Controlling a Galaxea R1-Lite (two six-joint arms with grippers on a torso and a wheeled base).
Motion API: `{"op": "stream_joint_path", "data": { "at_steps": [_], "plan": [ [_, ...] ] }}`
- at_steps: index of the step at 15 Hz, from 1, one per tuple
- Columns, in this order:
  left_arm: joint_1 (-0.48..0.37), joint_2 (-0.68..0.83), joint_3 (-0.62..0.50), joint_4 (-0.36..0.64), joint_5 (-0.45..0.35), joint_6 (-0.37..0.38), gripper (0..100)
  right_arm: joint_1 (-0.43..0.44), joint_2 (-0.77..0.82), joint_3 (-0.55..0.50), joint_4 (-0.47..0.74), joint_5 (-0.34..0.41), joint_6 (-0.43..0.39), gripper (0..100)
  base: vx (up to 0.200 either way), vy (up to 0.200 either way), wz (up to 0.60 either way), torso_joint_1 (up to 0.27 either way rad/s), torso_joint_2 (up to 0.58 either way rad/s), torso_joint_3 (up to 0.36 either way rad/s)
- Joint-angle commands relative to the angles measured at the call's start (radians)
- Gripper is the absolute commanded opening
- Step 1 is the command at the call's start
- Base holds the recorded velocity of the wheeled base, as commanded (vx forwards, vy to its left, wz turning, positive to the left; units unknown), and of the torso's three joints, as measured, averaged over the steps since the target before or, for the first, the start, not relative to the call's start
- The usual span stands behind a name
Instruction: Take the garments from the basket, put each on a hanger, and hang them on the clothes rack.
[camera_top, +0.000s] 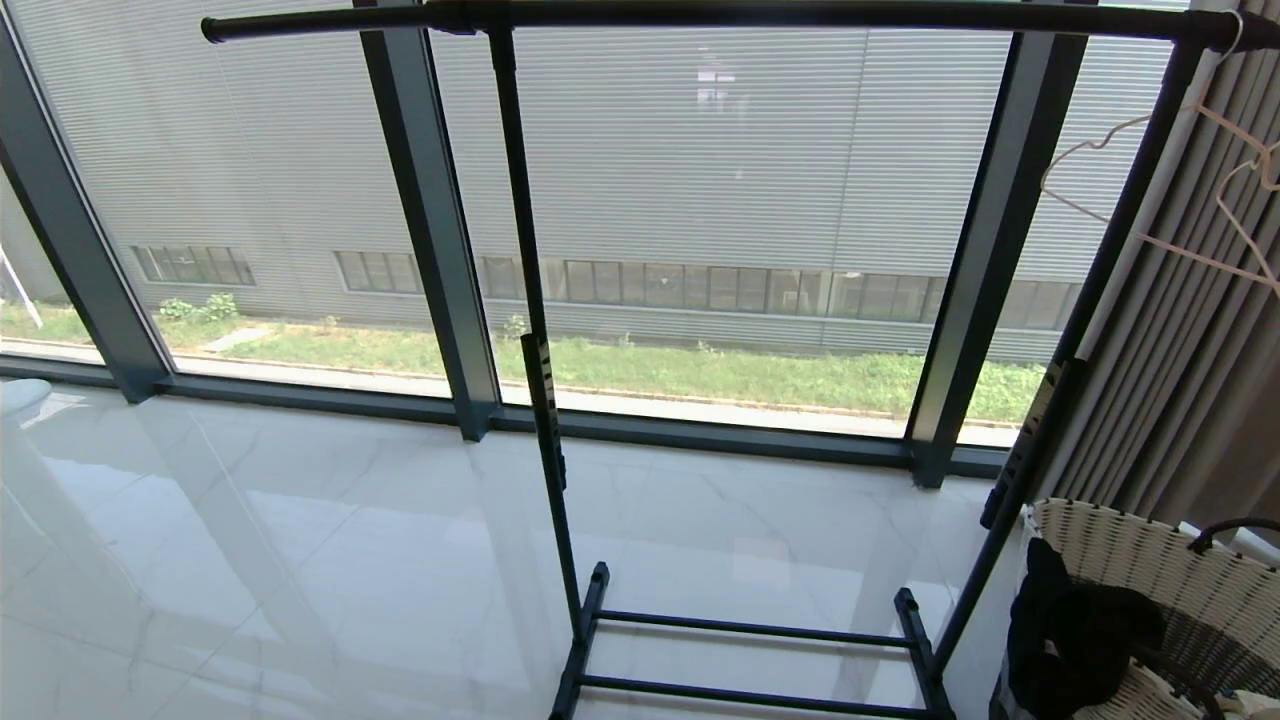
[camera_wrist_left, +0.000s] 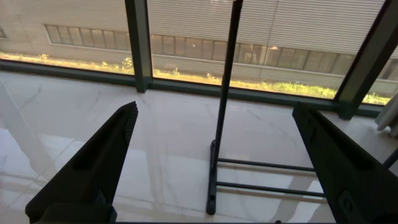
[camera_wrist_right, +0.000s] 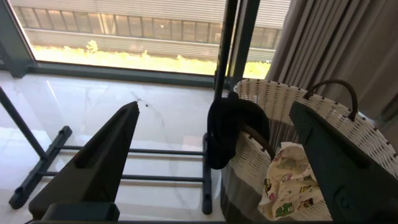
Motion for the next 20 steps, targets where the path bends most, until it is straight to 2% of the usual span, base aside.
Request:
{"op": "stream_joint_path", "data": {
  "at_steps": [1,7,12,15,20],
  "plan": [
    [0.0,0.001,0.0,0.0,0.0,0.0,100,0.0,0.0,0.0,0.0,0.0,0.0,100,0.0,-0.2,0.0,-0.002,0.01,0.007],
    [0.0,0.001,0.0,0.0,0.0,0.0,100,0.0,0.0,0.0,0.0,0.0,0.0,100,0.0,-0.2,0.0,0.003,0.0,0.001],
    [0.0,0.001,0.0,0.0,0.0,0.0,100,0.0,0.0,0.0,0.0,0.0,0.0,100,-0.2,-0.2,0.0,0.001,0.0,0.0],
    [0.0,0.001,0.0,0.0,0.0,0.001,100,0.0,0.0,0.0,0.0,0.0,0.0,100,-0.2,0.0,0.0,-0.001,0.0,0.002],
    [0.0,0.001,0.0,0.0,0.0,0.0,100,0.0,0.0,0.0,0.0,0.0,-0.005,100,0.0,0.0,0.0,0.0,0.0,0.0]
  ]
}}
